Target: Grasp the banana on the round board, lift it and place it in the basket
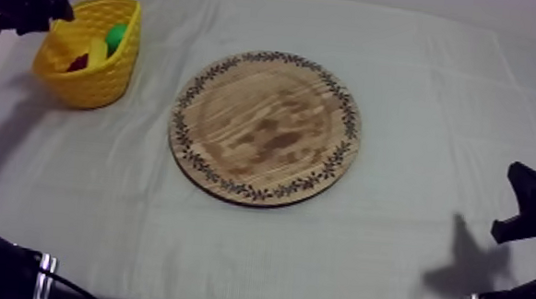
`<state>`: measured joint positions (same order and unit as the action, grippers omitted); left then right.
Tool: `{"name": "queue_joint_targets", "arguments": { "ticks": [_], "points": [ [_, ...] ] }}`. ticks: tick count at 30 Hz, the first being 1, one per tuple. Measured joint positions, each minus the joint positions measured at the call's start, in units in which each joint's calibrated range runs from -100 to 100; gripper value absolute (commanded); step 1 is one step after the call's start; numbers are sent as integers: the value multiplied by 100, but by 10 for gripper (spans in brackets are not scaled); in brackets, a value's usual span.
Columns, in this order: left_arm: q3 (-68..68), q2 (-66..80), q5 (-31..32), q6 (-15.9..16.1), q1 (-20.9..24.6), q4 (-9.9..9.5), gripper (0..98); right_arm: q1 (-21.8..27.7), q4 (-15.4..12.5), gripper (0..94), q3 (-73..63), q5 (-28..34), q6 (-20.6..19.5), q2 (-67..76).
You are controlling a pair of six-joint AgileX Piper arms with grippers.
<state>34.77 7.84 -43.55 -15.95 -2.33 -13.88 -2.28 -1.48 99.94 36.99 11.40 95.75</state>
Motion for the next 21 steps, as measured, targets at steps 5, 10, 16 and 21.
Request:
{"name": "queue_joint_targets", "arguments": {
  "ticks": [5, 10, 16, 21],
  "points": [
    [450, 727, 108, 73, 90, 6, 50, 0, 0, 3, 0, 0, 0, 0],
    [971, 1507, 96, 118, 210, 13, 11, 0, 0, 3, 0, 0, 0, 0],
    [1597, 2468, -134, 108, 276, 23, 2, 0, 0, 3, 0, 0, 0, 0],
    [1926, 3310, -467, 170, 284, 136, 0, 0, 0, 3, 0, 0, 0, 0]
  ]
}}
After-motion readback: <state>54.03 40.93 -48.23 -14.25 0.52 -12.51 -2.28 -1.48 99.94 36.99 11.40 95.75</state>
